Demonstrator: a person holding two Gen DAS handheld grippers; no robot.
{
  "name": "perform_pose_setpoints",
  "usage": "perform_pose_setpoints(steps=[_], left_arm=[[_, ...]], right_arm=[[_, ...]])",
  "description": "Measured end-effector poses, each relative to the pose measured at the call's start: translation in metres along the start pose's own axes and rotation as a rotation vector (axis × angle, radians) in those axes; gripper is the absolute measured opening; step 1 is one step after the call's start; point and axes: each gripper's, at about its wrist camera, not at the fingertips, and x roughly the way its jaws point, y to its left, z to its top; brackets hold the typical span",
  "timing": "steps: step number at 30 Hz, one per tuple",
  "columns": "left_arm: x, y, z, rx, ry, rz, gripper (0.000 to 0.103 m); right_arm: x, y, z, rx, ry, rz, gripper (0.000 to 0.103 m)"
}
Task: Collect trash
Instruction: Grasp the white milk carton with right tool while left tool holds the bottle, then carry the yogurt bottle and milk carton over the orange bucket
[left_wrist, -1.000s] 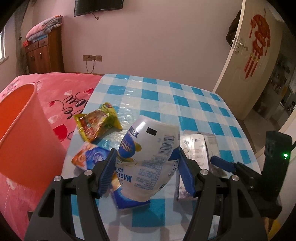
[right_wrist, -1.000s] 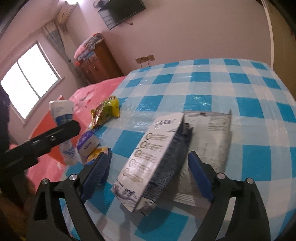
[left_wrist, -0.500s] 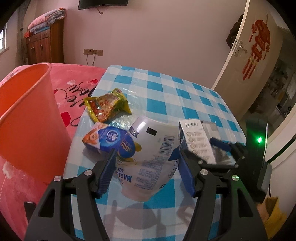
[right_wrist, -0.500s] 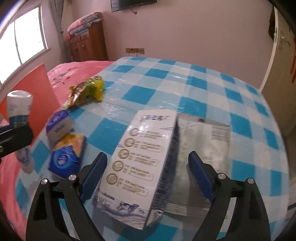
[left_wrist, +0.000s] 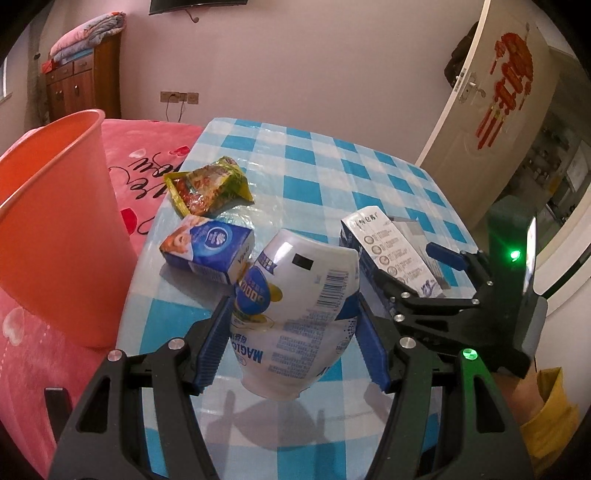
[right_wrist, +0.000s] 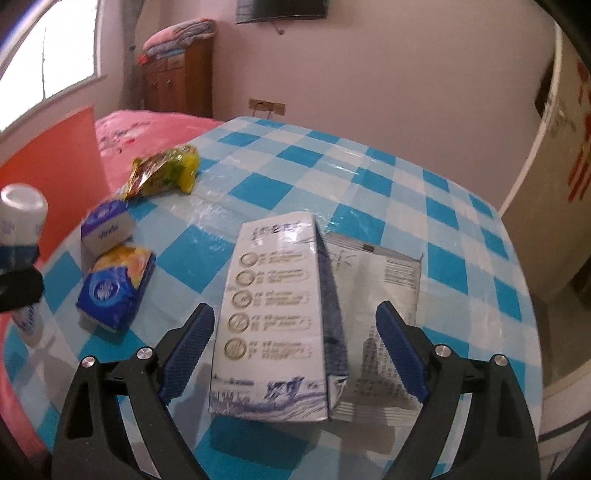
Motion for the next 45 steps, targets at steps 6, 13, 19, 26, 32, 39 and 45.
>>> perform_pose_setpoints(steps=[6,13,19,26,32,39,45], left_arm=[[-0.01,0.002,-0.013,-0.006,0.008,0.011,0.065],[-0.025,0.002,-0.024,-0.006,0.0,0.03,0.065],[-0.027,0.0,-0.026,0.007,-0.001,0.028,0.065],[-0.027,-0.005,-0.025,0.027,-0.007,0.006,0.065],[-0.032,-0.009,-0.019,0.044,-0.026,-0.009,0.065],[-0.046,-0.003,0.001,0.029,-0.078,-0.01,0.065],[-0.064,0.005,0.022,0.024,-0.142,0.005,0.065]], right_arm=[[0.006,0.003,-0.007,-0.019,0.023,-0.002,0.067],[0.0,0.003,-0.013,-0.016,0.011,0.017,0.067],[-0.012,-0.004,-0.017,-0.002,-0.007,0.029,0.066],[-0.026,-0.012,-0.017,0.027,-0.031,0.036,0.066],[-0.038,-0.012,-0.009,0.039,-0.055,0.071,0.066],[-0.05,-0.009,0.011,0.059,-0.077,0.151,0.066],[-0.064,-0.004,0.041,0.077,-0.106,0.256,0.066]])
